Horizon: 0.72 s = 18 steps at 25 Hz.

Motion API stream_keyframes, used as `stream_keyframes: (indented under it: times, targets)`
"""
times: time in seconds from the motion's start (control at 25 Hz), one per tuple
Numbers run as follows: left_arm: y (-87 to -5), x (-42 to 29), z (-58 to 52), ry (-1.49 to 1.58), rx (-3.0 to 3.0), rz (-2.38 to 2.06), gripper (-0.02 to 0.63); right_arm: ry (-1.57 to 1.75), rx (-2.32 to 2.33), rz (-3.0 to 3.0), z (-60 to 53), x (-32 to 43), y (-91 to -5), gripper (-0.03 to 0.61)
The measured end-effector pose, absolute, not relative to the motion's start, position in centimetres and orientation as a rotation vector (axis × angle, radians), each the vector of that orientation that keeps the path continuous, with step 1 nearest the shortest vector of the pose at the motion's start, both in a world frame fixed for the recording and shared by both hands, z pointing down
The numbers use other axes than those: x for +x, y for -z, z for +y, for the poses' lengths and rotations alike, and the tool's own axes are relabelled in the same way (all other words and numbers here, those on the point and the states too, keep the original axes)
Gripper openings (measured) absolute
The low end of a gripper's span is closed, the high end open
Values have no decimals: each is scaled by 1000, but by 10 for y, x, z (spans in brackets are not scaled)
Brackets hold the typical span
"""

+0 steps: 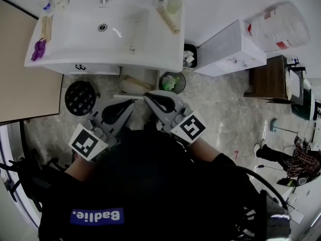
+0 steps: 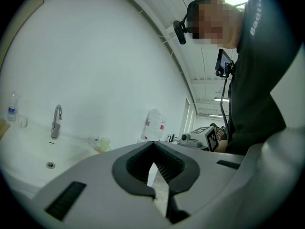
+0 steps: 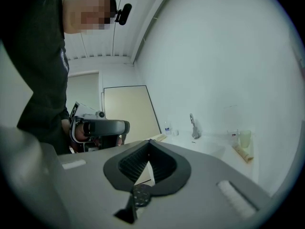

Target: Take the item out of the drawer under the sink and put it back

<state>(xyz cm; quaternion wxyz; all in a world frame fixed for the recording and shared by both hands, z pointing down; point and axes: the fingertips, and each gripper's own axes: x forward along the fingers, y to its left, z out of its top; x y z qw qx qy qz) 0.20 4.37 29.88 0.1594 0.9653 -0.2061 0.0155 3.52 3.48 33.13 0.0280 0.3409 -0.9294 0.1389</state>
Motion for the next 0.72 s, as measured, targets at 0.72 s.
stream_keyframes:
  times: [0.72]
  targets:
    - [-314,-28,49,-21,2734,-680,5,-318,937,-2692,23,22,-407,5]
